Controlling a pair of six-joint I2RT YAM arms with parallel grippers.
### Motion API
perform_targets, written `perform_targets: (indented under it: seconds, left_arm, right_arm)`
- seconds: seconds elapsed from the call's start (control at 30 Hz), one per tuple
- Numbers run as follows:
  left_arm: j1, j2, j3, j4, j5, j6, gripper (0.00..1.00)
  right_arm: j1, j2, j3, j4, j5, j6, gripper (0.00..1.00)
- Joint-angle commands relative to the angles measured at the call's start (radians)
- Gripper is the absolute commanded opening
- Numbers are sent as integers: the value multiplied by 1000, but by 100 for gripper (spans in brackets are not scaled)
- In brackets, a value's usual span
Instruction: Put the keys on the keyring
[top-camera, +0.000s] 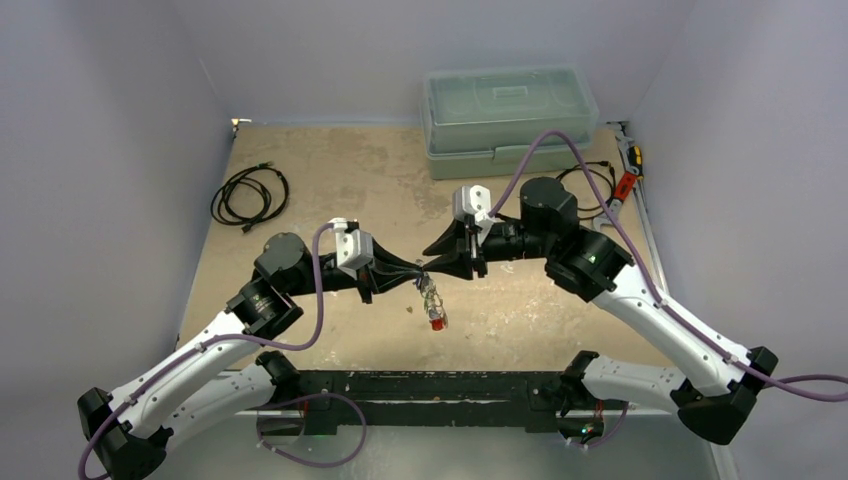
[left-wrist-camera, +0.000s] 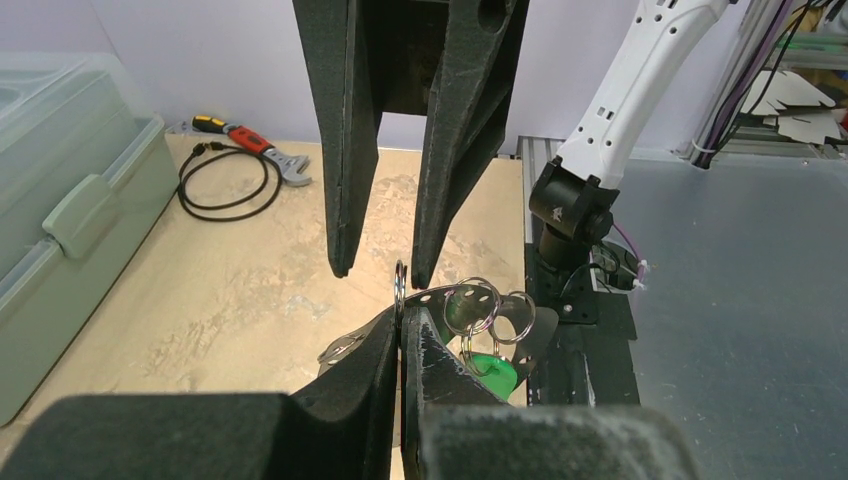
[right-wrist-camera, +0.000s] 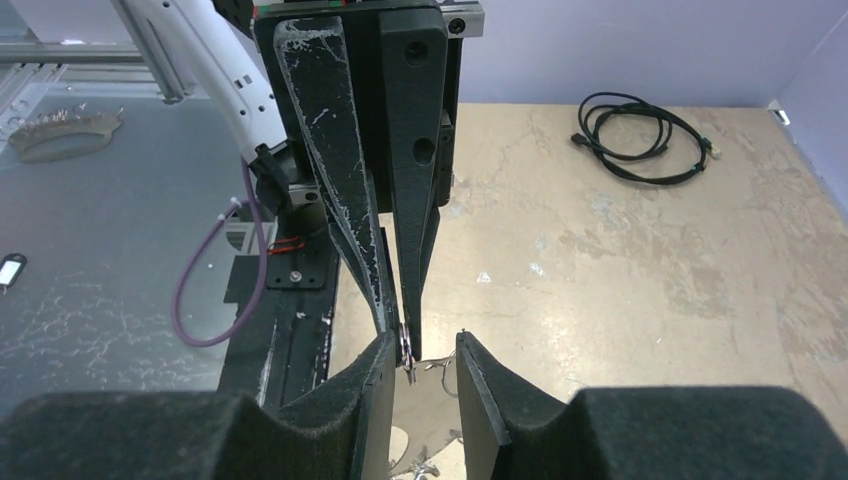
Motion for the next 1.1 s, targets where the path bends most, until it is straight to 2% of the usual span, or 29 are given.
perform_targets:
  seconds: [0.0,0.3,0.57,0.87,1.07]
  left_arm:
    - [5,-6,57,49,-13,12,0]
    - [5,-7,57,47,-18,13,0]
    - [5,-3,59,41,-21,16,0]
    - [5,-6,58,36,-26,17,0]
    - [5,-22,59,25,-39,26,2]
  right_arm:
    - [5,11,40,10,-21,-13,31]
    - [7,27,44,7,-31,-14,17]
    - [15,42,41,11,-41,-16,16]
    - [22,60,38,1,-48,-13,1]
    - [26,39,25,40,-13,-4,0]
